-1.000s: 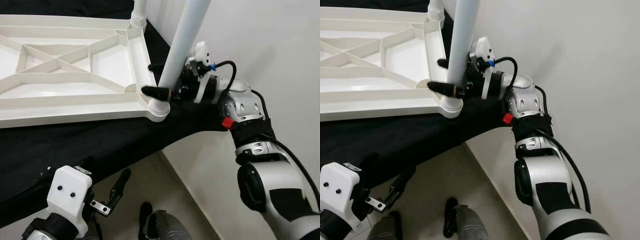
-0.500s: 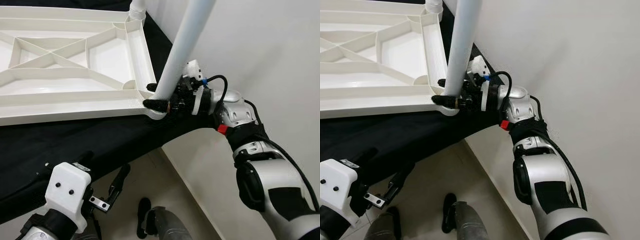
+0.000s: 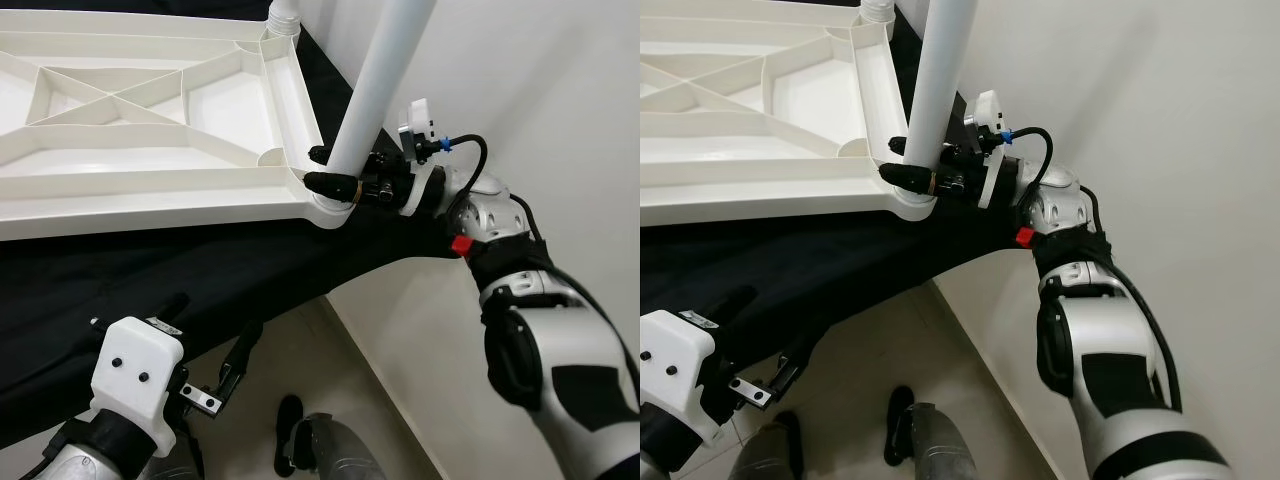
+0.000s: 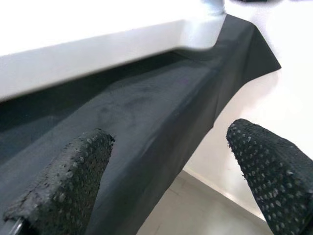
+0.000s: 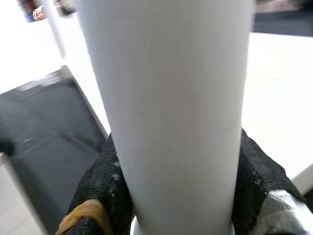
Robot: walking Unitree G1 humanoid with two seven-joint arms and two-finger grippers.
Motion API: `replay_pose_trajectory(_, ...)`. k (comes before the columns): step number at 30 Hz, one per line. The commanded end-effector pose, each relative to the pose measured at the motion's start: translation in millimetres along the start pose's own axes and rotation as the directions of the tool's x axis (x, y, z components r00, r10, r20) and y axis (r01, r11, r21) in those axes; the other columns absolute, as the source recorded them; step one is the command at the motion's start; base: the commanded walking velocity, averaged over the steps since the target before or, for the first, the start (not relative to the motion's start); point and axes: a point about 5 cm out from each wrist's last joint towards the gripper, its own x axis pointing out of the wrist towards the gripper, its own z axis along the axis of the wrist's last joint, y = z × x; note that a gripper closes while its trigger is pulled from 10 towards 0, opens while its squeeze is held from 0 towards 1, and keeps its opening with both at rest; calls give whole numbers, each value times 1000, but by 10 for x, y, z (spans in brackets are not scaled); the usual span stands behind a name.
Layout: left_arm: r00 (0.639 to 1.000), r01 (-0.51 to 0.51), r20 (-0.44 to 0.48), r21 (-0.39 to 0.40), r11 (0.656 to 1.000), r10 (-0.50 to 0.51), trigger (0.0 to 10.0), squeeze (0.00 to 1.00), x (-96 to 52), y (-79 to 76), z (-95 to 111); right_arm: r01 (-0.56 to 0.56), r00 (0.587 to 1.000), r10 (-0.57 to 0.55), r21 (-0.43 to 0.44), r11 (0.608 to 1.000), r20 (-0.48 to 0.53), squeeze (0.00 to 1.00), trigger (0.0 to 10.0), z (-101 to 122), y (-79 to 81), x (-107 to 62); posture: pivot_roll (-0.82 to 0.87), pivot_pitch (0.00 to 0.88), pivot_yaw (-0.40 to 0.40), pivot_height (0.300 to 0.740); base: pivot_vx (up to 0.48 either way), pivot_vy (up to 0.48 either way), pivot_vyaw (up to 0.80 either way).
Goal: Building children table
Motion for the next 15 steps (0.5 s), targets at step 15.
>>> replay_pose_trajectory(15,999,42,-5,-27,999,-42,10000,0,54,-70,8,600,756,-631,-203,774,-175,0,0,-479,514,413,122,291,-223,740,0,0,0)
